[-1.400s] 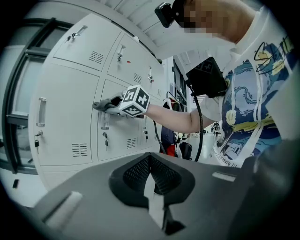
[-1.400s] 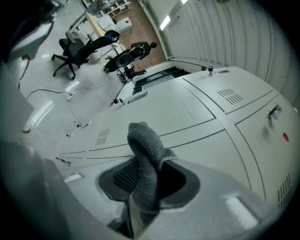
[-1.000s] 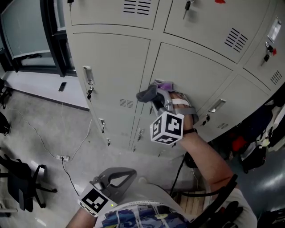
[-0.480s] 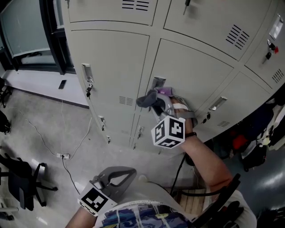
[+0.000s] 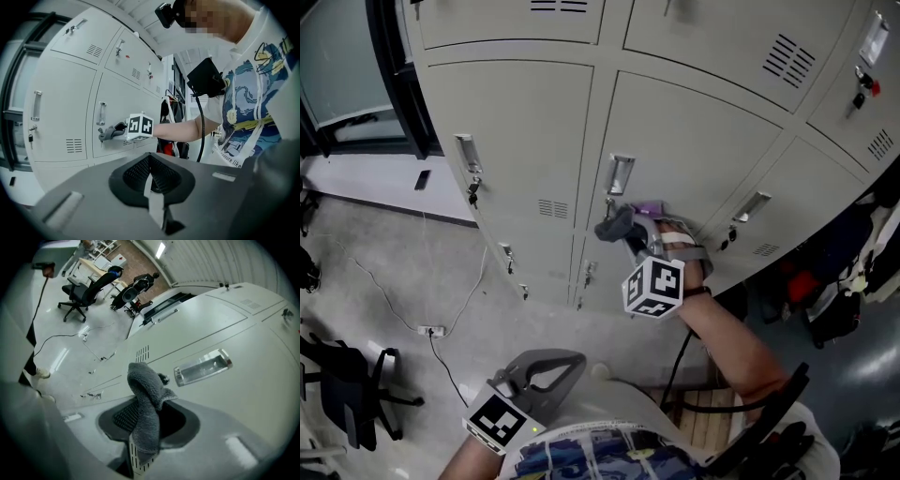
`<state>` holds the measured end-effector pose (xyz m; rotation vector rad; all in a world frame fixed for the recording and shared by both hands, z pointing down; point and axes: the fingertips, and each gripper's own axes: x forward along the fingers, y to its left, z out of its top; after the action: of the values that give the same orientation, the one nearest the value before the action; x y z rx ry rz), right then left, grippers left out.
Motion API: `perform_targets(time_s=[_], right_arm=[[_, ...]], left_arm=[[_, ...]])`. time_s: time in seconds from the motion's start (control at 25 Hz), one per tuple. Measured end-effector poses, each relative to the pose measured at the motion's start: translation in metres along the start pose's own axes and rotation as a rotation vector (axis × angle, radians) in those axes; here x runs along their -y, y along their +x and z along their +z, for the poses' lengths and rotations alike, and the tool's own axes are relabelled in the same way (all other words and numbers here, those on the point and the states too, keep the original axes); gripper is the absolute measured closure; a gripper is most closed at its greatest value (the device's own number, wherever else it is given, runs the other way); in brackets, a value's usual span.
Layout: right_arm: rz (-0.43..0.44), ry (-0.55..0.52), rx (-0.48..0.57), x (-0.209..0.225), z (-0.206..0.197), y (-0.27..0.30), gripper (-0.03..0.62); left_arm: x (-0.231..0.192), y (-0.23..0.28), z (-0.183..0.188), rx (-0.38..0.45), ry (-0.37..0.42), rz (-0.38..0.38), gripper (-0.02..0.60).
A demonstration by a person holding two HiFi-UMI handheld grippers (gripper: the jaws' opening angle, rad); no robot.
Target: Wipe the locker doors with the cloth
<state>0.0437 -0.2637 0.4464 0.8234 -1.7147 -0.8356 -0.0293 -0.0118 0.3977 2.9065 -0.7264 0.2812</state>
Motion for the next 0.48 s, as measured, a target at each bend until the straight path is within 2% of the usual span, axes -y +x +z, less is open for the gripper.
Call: perform_targets(time_s=[0.12, 0.48], right_arm=[[0.023, -0.017, -0.022, -0.011, -0.007, 0.014, 0.482], [0.009, -0.046, 0.039, -0.022, 0.023, 0.033, 0.482]], left_arm=[[0.000, -0.001, -0.001, -0.002, -0.002, 0.005, 0.578], [-0.005, -0.006, -0.002, -0.010, -0.015, 0.039, 0.578]])
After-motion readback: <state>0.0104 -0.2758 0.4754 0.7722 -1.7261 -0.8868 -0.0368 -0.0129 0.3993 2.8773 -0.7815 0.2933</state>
